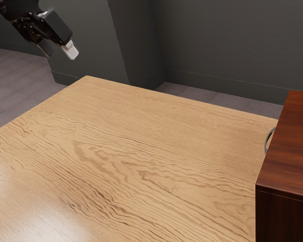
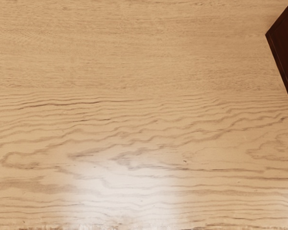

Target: Pull the drawer handle with one arm to open the drawer

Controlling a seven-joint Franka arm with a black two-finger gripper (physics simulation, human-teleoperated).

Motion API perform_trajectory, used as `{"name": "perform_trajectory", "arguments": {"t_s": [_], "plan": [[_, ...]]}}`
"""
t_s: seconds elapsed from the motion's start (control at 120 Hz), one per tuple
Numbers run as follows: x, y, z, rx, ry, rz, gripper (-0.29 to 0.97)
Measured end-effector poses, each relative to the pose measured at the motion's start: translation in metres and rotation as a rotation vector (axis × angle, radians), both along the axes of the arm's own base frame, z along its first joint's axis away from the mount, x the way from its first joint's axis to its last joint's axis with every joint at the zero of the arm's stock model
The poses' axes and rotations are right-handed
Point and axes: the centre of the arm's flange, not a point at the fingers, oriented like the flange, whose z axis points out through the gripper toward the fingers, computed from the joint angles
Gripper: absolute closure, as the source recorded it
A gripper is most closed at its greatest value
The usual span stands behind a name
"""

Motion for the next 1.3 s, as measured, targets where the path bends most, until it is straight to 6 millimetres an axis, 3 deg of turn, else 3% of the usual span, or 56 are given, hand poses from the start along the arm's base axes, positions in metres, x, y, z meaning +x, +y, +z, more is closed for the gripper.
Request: {"name": "perform_trajectory", "arguments": {"t_s": [0.108,0.167,0.342,0.467,0.542,0.742,0.95,1.3], "plan": [[-0.006,0.023,-0.011,0.015,0.062,0.051,0.03],[-0.010,0.022,-0.013,0.005,0.090,0.047,0.02],[0.005,-0.006,-0.036,-0.065,0.187,0.033,0.02],[0.028,-0.034,-0.057,-0.098,0.227,0.056,0.02],[0.053,-0.053,-0.081,-0.111,0.260,0.066,0.02],[0.103,-0.129,-0.130,-0.141,0.301,0.024,0.03],[0.142,-0.132,-0.171,-0.222,0.313,0.069,0.03],[0.176,-0.164,-0.212,-0.369,0.331,0.041,0.03]]}}
